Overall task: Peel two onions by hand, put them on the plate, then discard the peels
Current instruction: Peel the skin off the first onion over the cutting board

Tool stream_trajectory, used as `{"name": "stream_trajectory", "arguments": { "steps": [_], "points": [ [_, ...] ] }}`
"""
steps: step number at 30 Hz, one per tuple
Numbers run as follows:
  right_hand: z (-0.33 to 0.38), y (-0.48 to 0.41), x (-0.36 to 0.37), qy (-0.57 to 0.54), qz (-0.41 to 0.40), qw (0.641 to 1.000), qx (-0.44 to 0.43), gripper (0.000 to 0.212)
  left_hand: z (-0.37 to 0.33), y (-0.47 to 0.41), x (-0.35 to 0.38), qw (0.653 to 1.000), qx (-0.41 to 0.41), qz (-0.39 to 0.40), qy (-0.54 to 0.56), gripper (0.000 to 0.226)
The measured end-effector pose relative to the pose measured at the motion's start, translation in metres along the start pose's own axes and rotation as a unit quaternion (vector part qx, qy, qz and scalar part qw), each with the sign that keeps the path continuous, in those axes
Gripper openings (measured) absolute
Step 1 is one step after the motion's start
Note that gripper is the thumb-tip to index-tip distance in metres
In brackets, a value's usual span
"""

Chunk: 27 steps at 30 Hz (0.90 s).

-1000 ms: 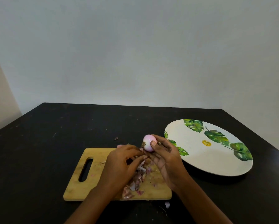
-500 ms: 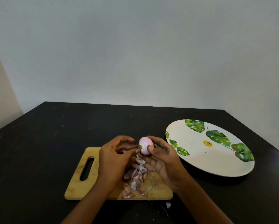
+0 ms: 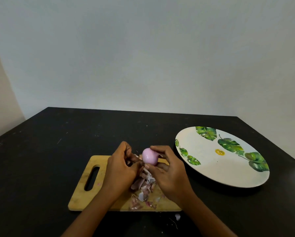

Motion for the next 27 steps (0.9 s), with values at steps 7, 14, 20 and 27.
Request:
{"name": "stream_trajectory", "arguments": {
  "steps": [7,14,20,27],
  "points": [
    [-0.012,-0.007,-0.014,-0.070,-0.084,0.989,0.099,0.035,-0.007,0.001,-0.001,0.999,0.021,-0.029,0.020,0.022],
    [-0.016,-0.009,-0.010,-0.287,-0.069,0.925,0.238,0.048,-0.006,0.005,0.004,0.994,0.094,-0.017,-0.045,0.018],
    [-0.014,-0.008,-0.007,-0.291,-0.031,0.921,0.256,0.041,-0.012,0.009,0.000,0.990,0.129,-0.049,0.019,0.031],
    [-0.015,-0.005,-0.006,-0.201,-0.008,0.948,0.247,0.048,-0.012,0.007,0.001,0.985,0.156,-0.063,-0.047,0.034]
  ]
}}
Point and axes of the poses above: each hand's wrist, its own y-axis away from the middle knuckle, its own x-axis out of the palm, z = x × y, the point moved 3 cm from there along -y, towards the middle knuckle, and after that the axes turned 4 degrees about -x, right-handed, at the moved point
